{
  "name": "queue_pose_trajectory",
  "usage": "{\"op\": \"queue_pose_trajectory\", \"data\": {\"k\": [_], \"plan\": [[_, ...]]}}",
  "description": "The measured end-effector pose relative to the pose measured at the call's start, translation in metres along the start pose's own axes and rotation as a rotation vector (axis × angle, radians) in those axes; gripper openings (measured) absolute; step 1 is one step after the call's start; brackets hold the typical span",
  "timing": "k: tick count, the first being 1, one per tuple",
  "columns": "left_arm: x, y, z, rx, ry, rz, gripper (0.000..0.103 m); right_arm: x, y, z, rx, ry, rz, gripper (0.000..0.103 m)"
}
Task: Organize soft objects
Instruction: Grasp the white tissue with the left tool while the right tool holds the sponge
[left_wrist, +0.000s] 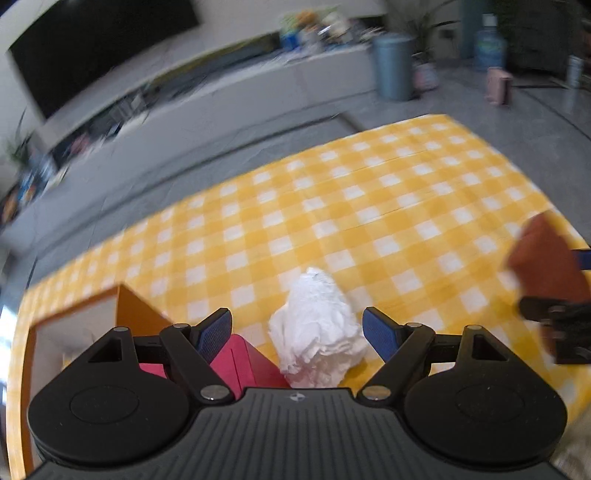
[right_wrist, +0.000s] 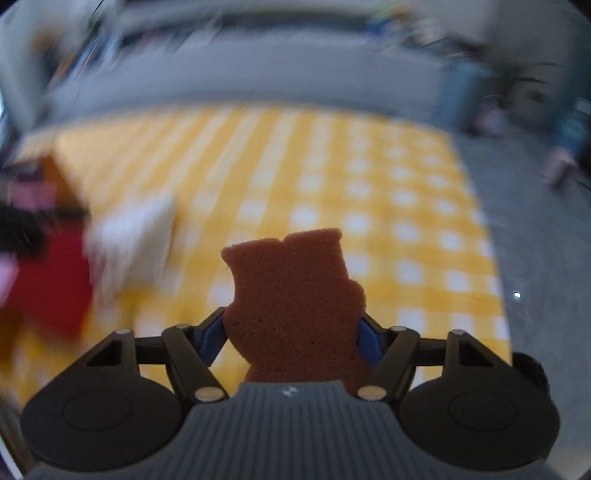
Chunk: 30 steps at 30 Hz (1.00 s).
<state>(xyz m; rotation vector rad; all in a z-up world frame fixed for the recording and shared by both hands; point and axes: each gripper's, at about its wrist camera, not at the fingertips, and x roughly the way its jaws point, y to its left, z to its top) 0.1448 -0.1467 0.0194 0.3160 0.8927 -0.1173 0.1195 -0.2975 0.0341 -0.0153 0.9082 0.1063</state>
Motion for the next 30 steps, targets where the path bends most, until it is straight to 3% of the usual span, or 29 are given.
{"op": "queue_pose_trajectory", "data": {"k": [2,6,9,11,13,16,21,24,30], "plan": [[0.015,-0.002,0.006,-0.023,0.056,0.008,0.094,-0.013,0.005,0.001,0.056,-0.078,-0.026,0.071],[0.04,-0.014,0.014,0.032,0.124,-0.005,0.094,-0.019,0.009,-0.015,0.212,-0.214,0.017,0.071],[0.054,-0.026,0.019,0.098,0.117,-0.011,0.094,-0.001,0.017,-0.02,0.191,-0.185,0.042,0.071],[0.065,-0.033,0.023,0.129,0.14,0.035,0.094,-0.001,0.015,-0.02,0.177,-0.188,0.04,0.071],[0.078,-0.035,0.024,0.124,0.18,0.082,0.094,-0.007,0.01,-0.021,0.206,-0.225,0.016,0.071],[0.094,-0.039,0.024,0.12,0.228,0.104,0.094,-0.012,0.001,-0.024,0.25,-0.263,0.061,0.071],[0.118,-0.042,0.018,0.093,0.293,0.147,0.094,-0.013,-0.004,-0.027,0.26,-0.272,0.057,0.071],[0.133,-0.031,0.012,-0.026,0.351,0.125,0.095,-0.017,-0.012,-0.028,0.282,-0.297,0.042,0.071],[0.138,-0.027,0.009,-0.028,0.316,0.086,0.095,-0.015,-0.023,-0.031,0.321,-0.301,0.023,0.071]]}}
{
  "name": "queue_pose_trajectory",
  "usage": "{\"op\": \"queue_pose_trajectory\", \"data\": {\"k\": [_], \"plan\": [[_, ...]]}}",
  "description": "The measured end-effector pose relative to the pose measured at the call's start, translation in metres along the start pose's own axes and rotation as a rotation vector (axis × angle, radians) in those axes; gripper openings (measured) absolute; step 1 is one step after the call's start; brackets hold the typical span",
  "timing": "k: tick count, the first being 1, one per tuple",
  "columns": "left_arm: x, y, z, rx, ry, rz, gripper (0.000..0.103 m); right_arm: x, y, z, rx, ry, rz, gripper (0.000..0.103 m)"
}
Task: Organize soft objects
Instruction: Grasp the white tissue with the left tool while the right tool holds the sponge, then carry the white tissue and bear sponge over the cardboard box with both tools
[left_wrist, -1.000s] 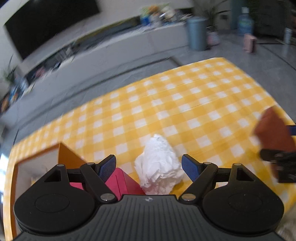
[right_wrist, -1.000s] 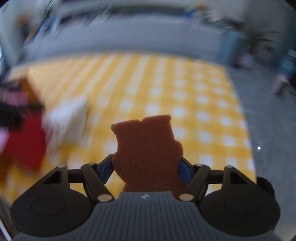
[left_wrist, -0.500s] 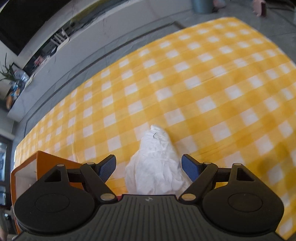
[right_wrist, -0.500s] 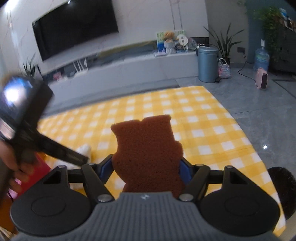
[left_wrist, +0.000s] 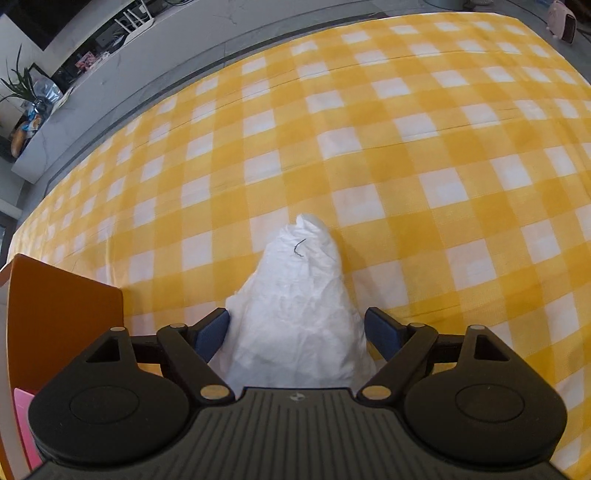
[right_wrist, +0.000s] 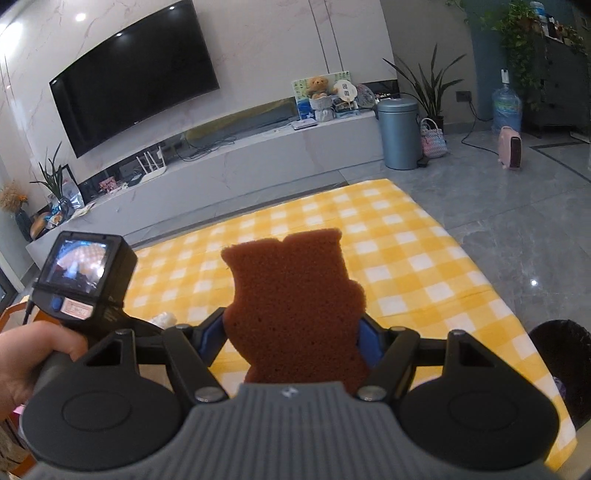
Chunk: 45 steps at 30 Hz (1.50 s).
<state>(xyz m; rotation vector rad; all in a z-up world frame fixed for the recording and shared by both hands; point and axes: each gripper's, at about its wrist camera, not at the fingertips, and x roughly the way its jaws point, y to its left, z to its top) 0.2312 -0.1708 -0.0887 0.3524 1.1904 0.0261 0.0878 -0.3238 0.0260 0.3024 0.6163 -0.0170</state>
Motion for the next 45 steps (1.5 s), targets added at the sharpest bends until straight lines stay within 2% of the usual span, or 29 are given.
{"op": "queue_pose_trajectory", "data": {"k": [3,5,7,8,10,13,15,21,25,28,32,38,42,45], "plan": [[0.003,0.008,0.002,-0.046,0.004,-0.057,0.086,-0.004,0.003,0.0,-0.003,-0.013,-0.019,0.071],[0.004,0.012,0.001,-0.061,0.0,-0.098,0.073,-0.006,0.004,0.001,-0.008,-0.02,-0.013,0.071],[0.001,0.01,-0.001,-0.067,-0.012,-0.131,0.055,-0.006,0.006,0.002,-0.01,-0.028,-0.007,0.071],[-0.001,0.007,-0.003,-0.055,-0.02,-0.131,0.052,-0.006,0.007,0.002,-0.012,-0.031,-0.006,0.071],[-0.006,-0.002,-0.007,0.006,-0.044,-0.105,0.037,-0.005,0.009,0.002,-0.022,-0.03,-0.004,0.071],[-0.019,-0.019,-0.017,0.102,-0.094,-0.053,0.024,-0.003,0.01,0.002,-0.03,-0.026,-0.011,0.071],[-0.029,-0.021,-0.023,0.122,-0.127,-0.067,0.021,-0.002,0.009,0.002,-0.029,-0.024,-0.019,0.071],[-0.074,-0.005,-0.046,0.104,-0.232,-0.173,0.02,-0.003,0.007,0.003,-0.027,-0.016,-0.018,0.071],[-0.106,0.01,-0.082,0.125,-0.339,-0.259,0.02,0.0,0.009,0.001,-0.039,0.008,-0.009,0.071],[-0.12,0.02,-0.11,0.121,-0.379,-0.309,0.02,0.003,0.018,-0.003,-0.063,0.029,0.008,0.071],[-0.127,0.041,-0.133,0.064,-0.427,-0.347,0.02,0.008,0.037,-0.01,-0.127,0.065,0.038,0.071],[-0.129,0.06,-0.128,0.05,-0.471,-0.386,0.019,0.024,0.05,-0.018,-0.138,0.108,0.051,0.07],[-0.135,0.07,-0.119,0.033,-0.498,-0.435,0.019,0.043,0.051,-0.021,-0.16,0.17,0.01,0.07],[-0.14,0.088,-0.106,-0.011,-0.524,-0.442,0.019,0.054,0.045,-0.009,-0.092,0.197,-0.016,0.069]]}}
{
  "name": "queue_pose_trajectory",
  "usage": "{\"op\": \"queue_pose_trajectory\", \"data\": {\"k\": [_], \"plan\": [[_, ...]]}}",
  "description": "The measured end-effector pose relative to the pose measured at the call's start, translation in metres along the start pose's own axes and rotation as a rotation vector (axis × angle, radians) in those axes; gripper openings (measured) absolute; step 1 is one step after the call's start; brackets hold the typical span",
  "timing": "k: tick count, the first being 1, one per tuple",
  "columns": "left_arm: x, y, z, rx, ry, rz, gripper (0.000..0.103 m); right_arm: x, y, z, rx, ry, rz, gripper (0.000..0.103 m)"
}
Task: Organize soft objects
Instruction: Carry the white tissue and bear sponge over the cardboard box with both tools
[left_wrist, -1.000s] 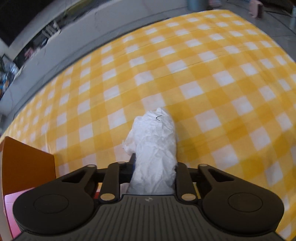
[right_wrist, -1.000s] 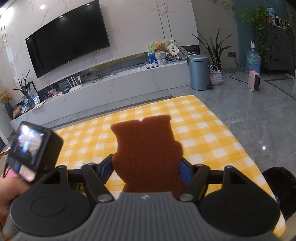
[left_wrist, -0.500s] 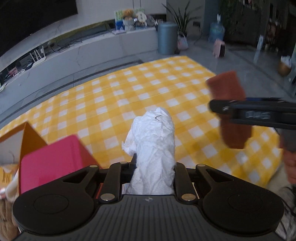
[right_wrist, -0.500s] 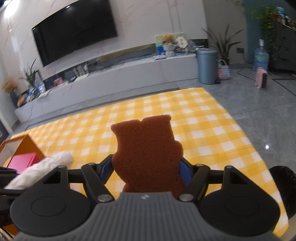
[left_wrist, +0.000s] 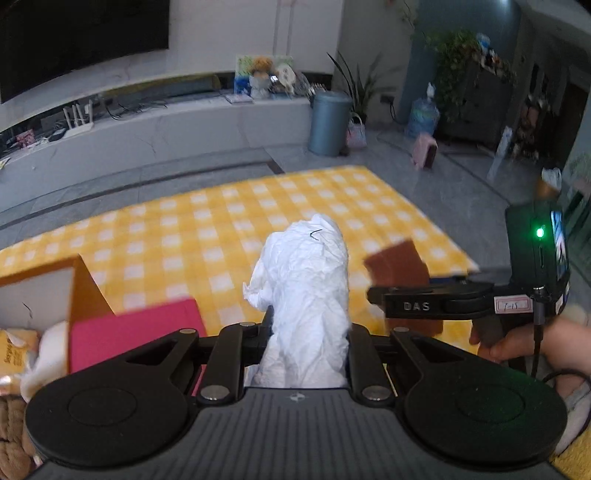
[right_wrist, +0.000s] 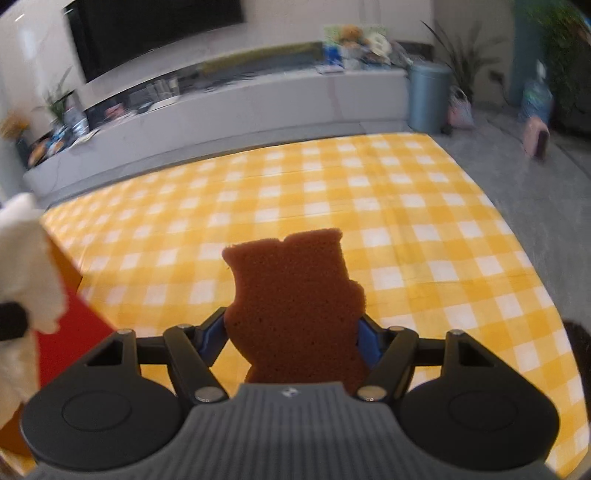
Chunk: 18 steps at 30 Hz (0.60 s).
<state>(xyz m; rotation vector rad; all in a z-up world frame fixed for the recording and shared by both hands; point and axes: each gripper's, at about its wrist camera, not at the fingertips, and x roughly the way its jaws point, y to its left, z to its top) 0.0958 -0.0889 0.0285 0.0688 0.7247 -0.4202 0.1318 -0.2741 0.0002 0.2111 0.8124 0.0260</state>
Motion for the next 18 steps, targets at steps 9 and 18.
{"op": "queue_pose_trajectory", "data": {"k": [9,18], "plan": [[-0.023,0.094,0.046,-0.181,-0.103,0.088,0.019,0.016,0.063,0.067,0.163,-0.058,-0.008,0.069],[-0.071,0.173,0.025,-0.198,-0.178,0.418,0.019,0.0,0.237,0.124,-0.114,-0.126,0.143,0.069]]}}
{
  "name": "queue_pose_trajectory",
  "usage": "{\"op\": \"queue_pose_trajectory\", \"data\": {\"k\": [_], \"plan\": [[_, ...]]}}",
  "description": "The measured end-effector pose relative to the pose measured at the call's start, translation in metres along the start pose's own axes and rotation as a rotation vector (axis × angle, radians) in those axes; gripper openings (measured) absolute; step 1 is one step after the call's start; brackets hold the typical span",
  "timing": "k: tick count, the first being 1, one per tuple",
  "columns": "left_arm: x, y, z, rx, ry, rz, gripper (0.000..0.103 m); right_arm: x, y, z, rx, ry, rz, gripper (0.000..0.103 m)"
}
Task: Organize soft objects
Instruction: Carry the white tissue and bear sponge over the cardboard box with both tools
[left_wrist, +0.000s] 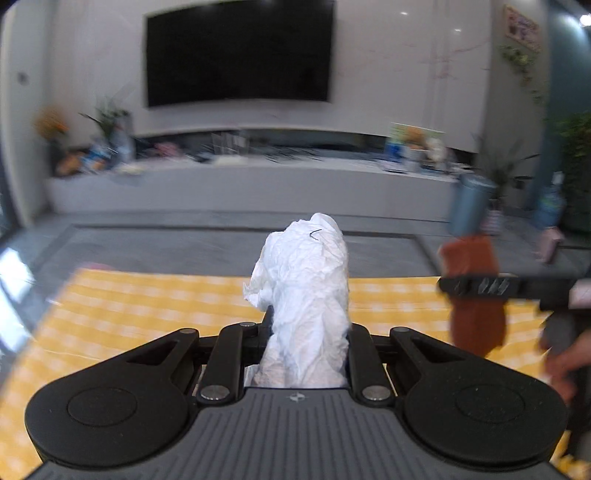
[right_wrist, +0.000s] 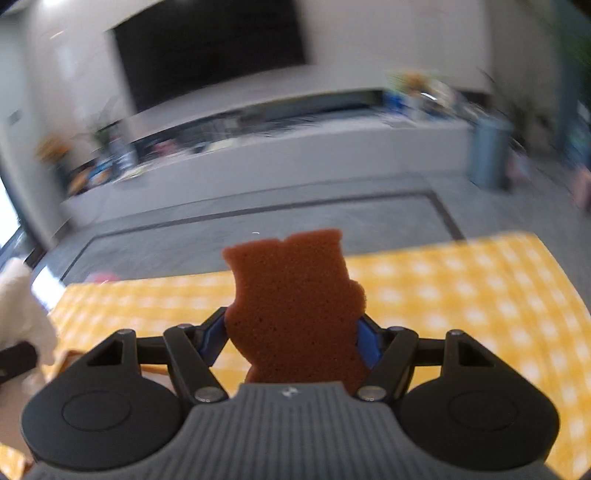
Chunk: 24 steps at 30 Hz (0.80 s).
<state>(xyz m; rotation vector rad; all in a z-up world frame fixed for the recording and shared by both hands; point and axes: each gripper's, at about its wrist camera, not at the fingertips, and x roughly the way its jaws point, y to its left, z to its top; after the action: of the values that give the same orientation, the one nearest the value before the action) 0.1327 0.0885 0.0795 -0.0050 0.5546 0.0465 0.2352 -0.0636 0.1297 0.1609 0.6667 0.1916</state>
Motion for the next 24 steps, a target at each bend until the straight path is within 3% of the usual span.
{"op": "queue_pose_trajectory", "data": {"k": [3,7,12,15,21,24], "plan": [[-0.01,0.012,-0.015,0.036,-0.021,0.114,0.019,-0.009,0.053,0.007,-0.06,-0.006,0.102,0.069],[-0.015,0.024,-0.032,-0.015,0.001,0.15,0.019,-0.015,0.108,-0.005,-0.136,0.033,0.203,0.069],[-0.021,0.04,-0.06,-0.108,0.059,0.032,0.019,-0.01,0.147,-0.034,-0.219,0.109,0.27,0.069],[-0.011,0.048,-0.074,-0.154,0.101,-0.046,0.019,0.003,0.157,-0.048,-0.237,0.153,0.257,0.069],[0.009,0.068,-0.105,-0.174,0.19,-0.128,0.019,0.017,0.151,-0.068,-0.211,0.225,0.264,0.069],[0.016,0.079,-0.105,-0.227,0.156,-0.14,0.026,0.016,0.152,-0.071,-0.23,0.231,0.248,0.069]]}}
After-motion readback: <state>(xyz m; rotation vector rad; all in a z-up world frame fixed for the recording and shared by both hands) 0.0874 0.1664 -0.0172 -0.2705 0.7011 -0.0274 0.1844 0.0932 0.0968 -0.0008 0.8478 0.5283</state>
